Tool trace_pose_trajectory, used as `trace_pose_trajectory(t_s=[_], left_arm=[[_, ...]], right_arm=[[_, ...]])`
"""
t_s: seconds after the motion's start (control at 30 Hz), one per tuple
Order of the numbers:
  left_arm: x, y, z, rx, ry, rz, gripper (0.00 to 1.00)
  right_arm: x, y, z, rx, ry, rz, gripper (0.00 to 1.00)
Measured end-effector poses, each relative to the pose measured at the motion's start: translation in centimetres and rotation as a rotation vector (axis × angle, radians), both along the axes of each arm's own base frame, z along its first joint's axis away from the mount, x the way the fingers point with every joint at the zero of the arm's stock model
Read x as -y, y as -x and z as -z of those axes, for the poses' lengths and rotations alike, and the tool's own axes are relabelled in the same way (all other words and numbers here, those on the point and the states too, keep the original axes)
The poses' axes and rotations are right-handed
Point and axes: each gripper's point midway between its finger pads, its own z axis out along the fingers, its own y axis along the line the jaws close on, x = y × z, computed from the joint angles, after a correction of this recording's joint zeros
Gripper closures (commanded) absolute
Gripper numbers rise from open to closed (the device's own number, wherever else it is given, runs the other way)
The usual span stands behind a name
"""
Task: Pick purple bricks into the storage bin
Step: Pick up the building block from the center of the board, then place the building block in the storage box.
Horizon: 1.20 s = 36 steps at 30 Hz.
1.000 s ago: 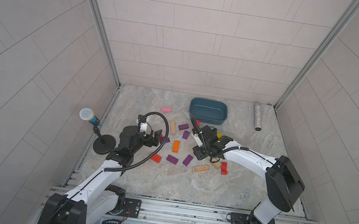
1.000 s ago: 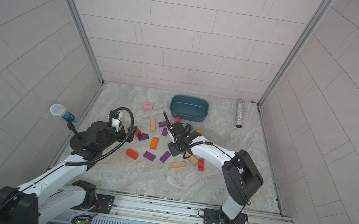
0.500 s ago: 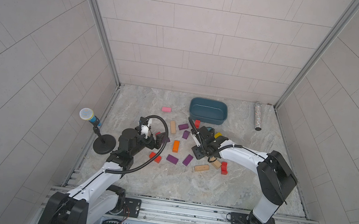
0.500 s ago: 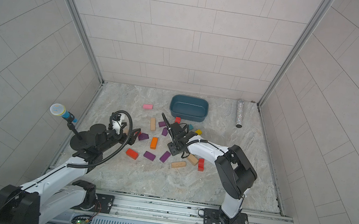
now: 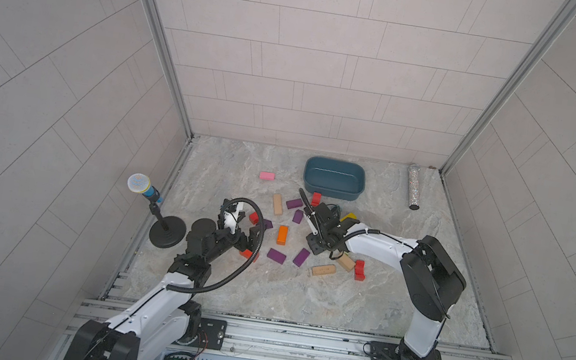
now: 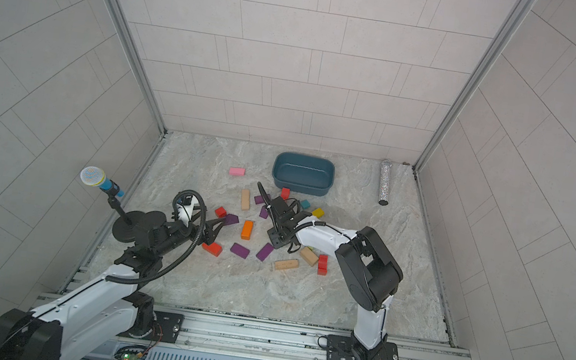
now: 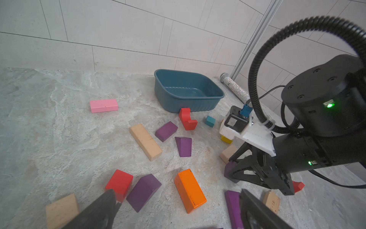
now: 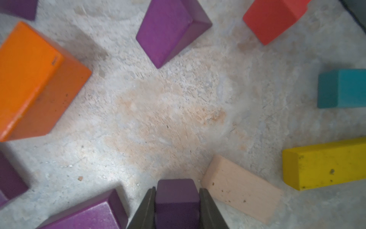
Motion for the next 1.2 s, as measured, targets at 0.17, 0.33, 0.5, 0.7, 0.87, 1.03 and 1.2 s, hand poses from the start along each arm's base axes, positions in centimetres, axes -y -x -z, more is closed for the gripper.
trace_pose_trajectory(t_s=[0.17,0.33,0.5,0.7,0.87,1.03,1.2], left_arm=[[0.0,0.0,0.0,0.0,-0.001,-0.003,0.0],[-0.2,-0.2,0.2,-0.009,-0.001,-0.012,0.0],[-0.2,-0.3,0.7,-0.026,-0.001,-0.015,0.0],[-0.2,-0.3,0.7,-0.025,0.0,-0.015,0.0],[-0.2,-0.4,0.7,-0.025,-0.001,-0.019,0.0],[-0.3,-0.5,0.7,-0.024,-0.004,-0.027,0.0],[-0.3,-0.5,0.8,-0.027,-0.007,-0.034,0.0]], right_arm=[[0.1,0.1,-0.1,-0.003,0.004,-0.001,1.0],[-0.2,-1.3,-3.1,0.025,0.002,-0.005,1.0],[-0.9,-7.0,-12.1,0.197,-0.095,0.026,1.0],[0.9,-15.6,-21.3,0.393,-0.181,0.113,1.0],[2.3,-22.5,-19.6,0.409,-0.156,0.172,1.0],[3.6,-27.5,-12.8,0.324,-0.115,0.209,1.0],[5.4,-28.2,-6.5,0.208,-0.068,0.23,1.0]])
